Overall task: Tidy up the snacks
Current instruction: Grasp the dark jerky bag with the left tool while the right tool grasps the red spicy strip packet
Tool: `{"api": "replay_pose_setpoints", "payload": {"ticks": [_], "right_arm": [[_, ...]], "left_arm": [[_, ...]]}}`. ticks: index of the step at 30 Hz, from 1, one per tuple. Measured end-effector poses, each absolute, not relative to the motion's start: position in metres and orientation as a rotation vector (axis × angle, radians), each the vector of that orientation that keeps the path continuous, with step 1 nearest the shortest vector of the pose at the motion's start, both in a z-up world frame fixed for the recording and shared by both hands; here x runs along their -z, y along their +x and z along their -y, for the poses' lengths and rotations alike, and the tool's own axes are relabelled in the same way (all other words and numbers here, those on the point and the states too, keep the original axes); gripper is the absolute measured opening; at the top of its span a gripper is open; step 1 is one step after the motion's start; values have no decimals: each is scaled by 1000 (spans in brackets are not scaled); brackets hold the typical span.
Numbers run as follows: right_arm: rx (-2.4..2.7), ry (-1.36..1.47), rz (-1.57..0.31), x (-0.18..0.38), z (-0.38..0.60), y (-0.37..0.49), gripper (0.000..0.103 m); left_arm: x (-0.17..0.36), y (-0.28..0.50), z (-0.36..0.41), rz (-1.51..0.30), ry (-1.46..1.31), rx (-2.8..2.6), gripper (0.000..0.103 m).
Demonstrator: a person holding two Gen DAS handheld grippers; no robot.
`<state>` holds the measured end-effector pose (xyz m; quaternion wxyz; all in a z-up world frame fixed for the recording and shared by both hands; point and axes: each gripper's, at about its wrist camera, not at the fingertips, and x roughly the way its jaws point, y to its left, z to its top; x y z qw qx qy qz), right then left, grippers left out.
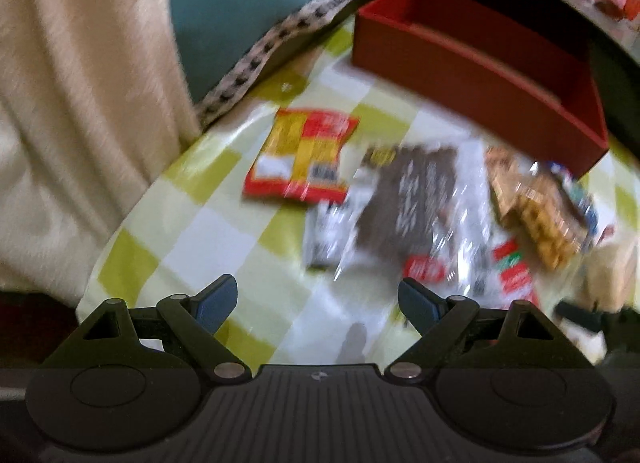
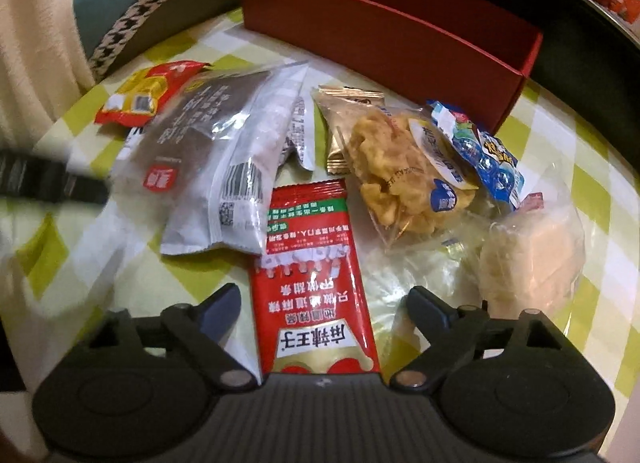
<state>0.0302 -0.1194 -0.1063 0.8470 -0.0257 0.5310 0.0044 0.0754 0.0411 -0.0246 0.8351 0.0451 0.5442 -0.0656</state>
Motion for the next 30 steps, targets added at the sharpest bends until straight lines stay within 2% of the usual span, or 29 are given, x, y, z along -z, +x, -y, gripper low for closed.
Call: {"api": "replay_pose_setpoints", "payload": {"ticks": [1,3,13,15,17,22,28,30], "right_arm": [[-19,-59,-1123,104,122,29,90],[-32,-53,-1129,97,128,27,62],[-69,69,-1138,87,163,16,58],[-73,102,-1144,87,168,15,58],[-71,122,-1145,90,169,19,58],[-84,180,-1148,89,173,20,58],[-93,222,-1152,91,180,18,58],[-103,230,-1150,91,182,16,58]], "left_arm": [[23,81,-37,-1146,102,151,92],[21,90,-27,-1139,119,179,92],[48,140,4,-1245,76,266,89],[54,140,8,-1243,98,264,92],[61,139,9,-1235,127,255,103],[75,148,-18,-1285,-83,234,103],[78,150,-18,-1304,-67,252,102],[76,150,-17,-1297,-64,251,97]]}}
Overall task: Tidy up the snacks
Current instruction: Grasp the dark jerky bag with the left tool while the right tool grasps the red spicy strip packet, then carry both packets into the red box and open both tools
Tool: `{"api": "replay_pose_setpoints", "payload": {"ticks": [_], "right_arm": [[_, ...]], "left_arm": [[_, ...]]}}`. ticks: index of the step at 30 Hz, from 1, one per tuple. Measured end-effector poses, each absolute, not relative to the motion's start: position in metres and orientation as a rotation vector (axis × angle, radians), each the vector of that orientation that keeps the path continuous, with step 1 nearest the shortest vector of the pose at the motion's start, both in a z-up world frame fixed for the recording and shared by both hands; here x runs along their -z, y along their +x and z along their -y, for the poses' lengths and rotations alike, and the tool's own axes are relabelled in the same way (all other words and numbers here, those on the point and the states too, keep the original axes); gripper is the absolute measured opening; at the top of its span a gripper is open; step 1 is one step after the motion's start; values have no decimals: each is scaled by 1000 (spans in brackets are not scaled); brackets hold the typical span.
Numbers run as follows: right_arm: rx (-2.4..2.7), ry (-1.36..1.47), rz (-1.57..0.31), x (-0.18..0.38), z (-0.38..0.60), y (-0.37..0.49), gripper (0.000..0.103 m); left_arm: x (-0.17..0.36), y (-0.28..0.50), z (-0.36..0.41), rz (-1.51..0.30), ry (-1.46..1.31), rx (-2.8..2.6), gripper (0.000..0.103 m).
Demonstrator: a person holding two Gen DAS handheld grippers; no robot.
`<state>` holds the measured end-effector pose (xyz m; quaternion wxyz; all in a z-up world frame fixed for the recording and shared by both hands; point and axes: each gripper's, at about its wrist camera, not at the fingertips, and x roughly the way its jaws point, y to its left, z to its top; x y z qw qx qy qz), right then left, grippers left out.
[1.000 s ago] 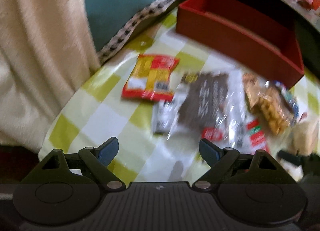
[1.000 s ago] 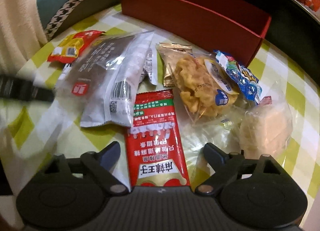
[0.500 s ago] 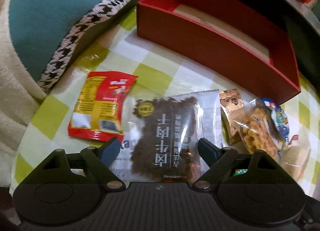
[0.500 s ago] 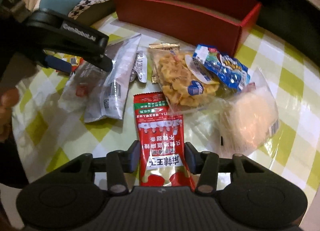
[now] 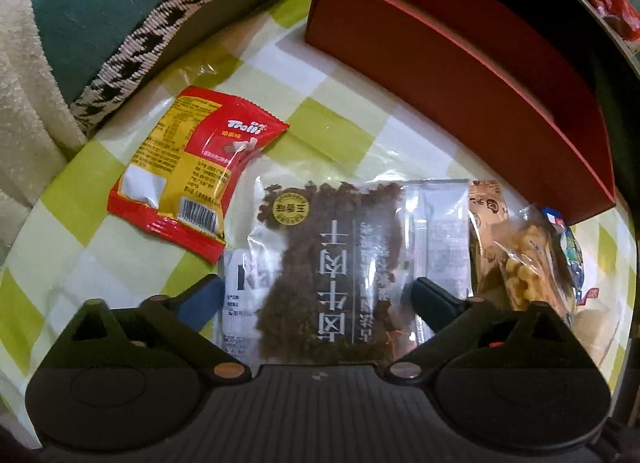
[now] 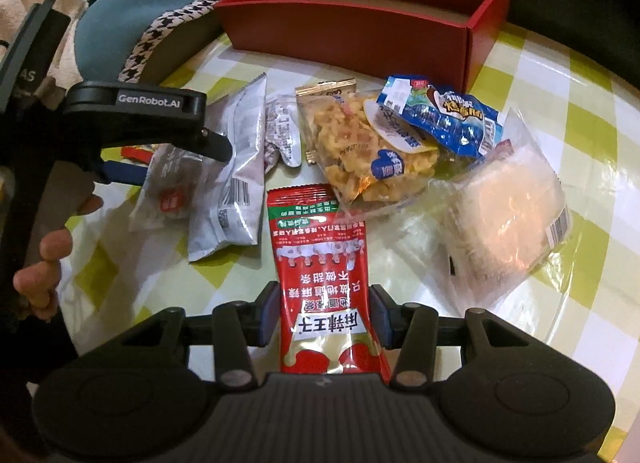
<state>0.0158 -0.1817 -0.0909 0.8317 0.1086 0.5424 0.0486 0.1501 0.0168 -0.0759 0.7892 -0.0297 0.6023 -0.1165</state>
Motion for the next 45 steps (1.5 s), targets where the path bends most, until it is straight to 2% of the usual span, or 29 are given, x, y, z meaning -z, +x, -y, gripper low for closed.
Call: {"api": "replay_pose_setpoints", "payload": {"ticks": [1,8,13,18,23,27,31,32,33,34,35,36,38,40,41,45], "right_arm": [[-111,240,-1149,91,184,14,58],[-133,306,-1152,90,209,16,57],[-110,349,-1102,74,222,11,56],[-53,256,-1031,52,202,-1,54],[-12,346,-1090,63,186,-25,51],[97,129,-1160,89,155,-33,50],[147,95,-1162,84,146,-16,59],[159,88,-1151,81,146,-12,64],[166,81,-1144,79,144,-8,74],[172,72,-1152,80,143,-4,80],[168,69,-1173,85,142,0,85],[156,69,-1203,92,141,1,85],[152,17,-1191,102,134,-4,84],[138,18,-1171,100,134,-11,74],[124,25,-1173,97,136,-12,61],[61,112,-1177,87,159,-23,56]], "left_arm": [[73,148,-17,-1297,-62,252,92],[56,146,-12,-1321,-13,213,82],[24,122,-4,-1256,61,292,82],[14,91,-8,-1226,55,414,83],[26,66,-26,-1261,-24,517,83],[36,56,-34,-1260,-5,521,83],[35,53,-27,-1244,58,540,84],[38,54,-26,-1258,58,545,84],[41,55,-26,-1271,59,542,84],[45,57,-26,-1282,62,534,84],[48,58,-26,-1295,64,527,85],[51,58,-26,-1308,67,525,85],[54,57,-25,-1312,80,517,85],[56,57,-24,-1312,86,502,85],[56,57,-24,-1314,84,493,85],[44,54,-22,-1263,84,488,85]]}}
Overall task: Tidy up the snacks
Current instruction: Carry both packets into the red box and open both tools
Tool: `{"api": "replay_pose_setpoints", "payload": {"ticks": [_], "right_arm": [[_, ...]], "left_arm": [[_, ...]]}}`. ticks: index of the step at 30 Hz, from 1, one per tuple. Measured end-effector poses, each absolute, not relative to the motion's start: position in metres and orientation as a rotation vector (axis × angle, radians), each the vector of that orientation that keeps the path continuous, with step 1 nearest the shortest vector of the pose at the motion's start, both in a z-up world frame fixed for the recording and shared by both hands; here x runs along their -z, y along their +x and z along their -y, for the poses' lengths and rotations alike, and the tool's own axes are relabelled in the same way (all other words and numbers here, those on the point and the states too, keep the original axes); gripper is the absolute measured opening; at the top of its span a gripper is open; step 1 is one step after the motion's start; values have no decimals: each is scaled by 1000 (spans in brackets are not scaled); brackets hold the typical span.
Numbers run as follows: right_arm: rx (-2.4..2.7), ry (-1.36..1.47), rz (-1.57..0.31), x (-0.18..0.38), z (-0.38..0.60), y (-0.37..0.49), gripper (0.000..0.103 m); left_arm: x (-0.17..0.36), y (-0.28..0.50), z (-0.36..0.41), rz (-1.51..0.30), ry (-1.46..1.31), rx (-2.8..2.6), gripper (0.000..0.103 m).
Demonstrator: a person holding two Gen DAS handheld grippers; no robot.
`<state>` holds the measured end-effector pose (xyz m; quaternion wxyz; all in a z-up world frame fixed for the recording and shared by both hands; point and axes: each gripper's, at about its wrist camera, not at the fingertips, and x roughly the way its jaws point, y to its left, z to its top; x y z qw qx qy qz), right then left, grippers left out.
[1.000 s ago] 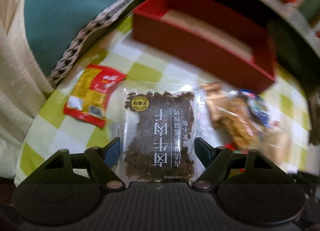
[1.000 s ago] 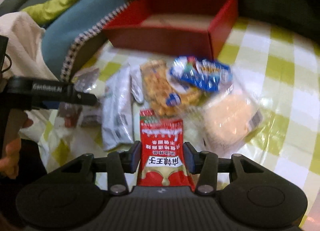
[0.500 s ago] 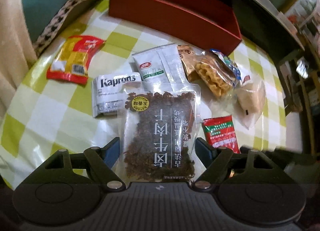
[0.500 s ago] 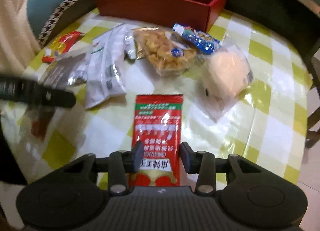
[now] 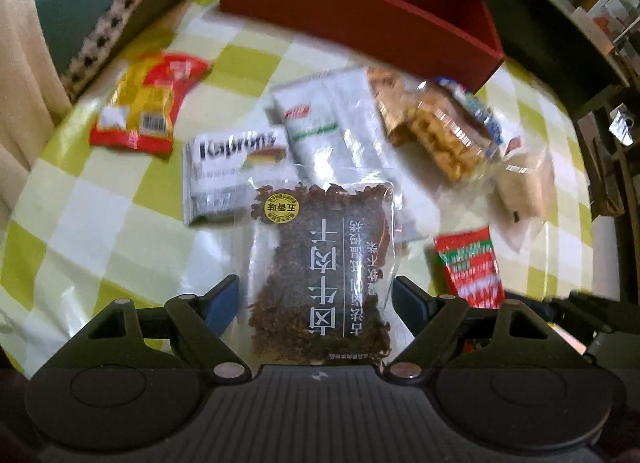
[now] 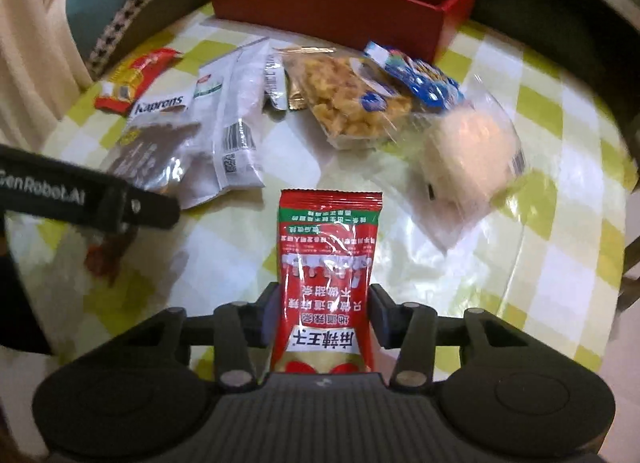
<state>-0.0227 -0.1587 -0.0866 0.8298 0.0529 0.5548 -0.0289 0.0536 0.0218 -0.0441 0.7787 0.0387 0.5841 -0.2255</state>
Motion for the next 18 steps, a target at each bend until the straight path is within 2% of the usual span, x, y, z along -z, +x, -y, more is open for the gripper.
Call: {"api": "replay_pose_setpoints", "payload": {"ticks": [8,18], "right_arm": [[-5,251,-968,21,169,-23,56],[105,245,-799,-25,220,97,56]], "left_arm": [[-15,64,-18,-1134,0,523,85],[-61,192,55,-983,24,523,86]]}}
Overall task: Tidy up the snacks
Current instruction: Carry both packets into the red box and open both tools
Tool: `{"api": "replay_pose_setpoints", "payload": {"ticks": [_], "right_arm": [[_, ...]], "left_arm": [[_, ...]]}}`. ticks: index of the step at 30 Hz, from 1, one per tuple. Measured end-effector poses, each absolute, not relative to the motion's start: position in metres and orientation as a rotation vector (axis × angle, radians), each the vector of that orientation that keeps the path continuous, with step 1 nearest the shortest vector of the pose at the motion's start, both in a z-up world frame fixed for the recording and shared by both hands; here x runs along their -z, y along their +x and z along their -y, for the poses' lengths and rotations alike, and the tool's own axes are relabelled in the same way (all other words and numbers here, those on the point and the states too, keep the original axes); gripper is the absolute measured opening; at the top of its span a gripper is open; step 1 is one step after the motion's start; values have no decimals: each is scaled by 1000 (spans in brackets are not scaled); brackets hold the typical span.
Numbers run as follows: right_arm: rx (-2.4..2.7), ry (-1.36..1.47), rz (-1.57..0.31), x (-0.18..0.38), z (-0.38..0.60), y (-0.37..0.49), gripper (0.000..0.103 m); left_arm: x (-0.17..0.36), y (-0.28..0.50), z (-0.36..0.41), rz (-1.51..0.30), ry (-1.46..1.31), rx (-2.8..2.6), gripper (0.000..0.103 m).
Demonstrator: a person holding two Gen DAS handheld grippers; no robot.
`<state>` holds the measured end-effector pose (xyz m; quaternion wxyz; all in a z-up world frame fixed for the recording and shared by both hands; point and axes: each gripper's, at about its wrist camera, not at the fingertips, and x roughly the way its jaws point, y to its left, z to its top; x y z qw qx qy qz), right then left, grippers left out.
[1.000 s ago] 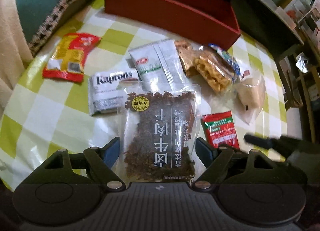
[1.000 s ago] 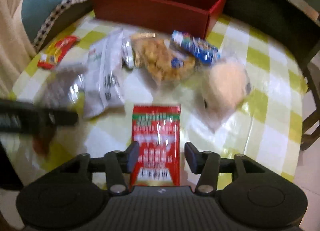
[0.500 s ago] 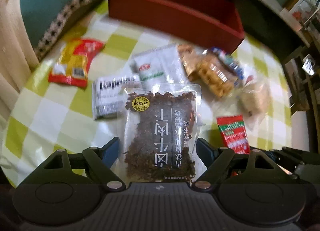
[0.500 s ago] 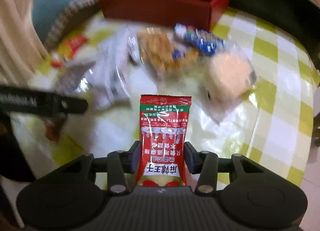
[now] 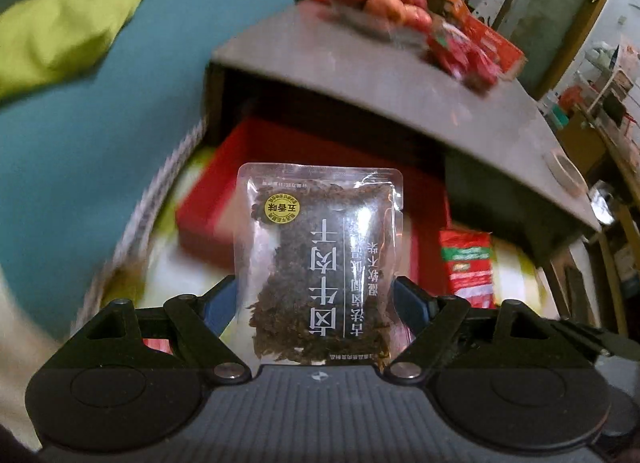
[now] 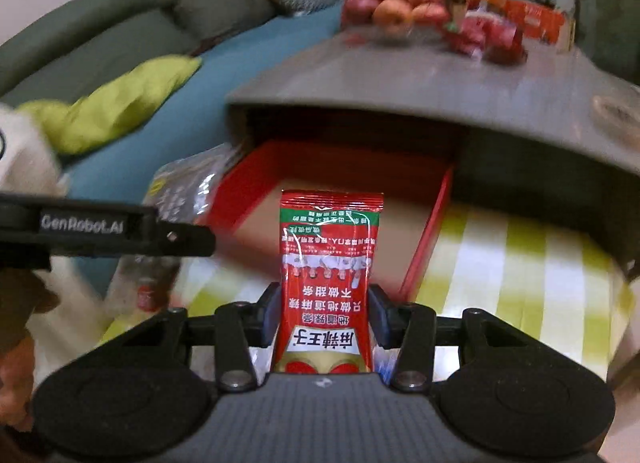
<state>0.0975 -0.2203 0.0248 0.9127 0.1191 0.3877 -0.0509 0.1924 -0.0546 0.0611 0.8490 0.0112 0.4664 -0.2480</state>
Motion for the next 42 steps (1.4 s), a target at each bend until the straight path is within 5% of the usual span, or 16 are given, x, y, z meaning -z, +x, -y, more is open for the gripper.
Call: {"api": "replay_pose_setpoints", "payload": {"ticks": [6,17,21,34,42], "right_arm": [[164,267,-822,-2,255,197,56],[187,244,-913,63,276,254,61],[161,215,-907,65,272,255,81],[156,179,-815,6,256,199,81],[63,193,-845,4,212,137,82]], "left_arm": [[-31,268,100,-1012,31,489,86],[42,312,126,-1118,64,439,92],[48,315,122,-1151,22,412,92],[-19,270,85,-1045,23,461,93],[-14,206,33,-1108,49,460,94]]}}
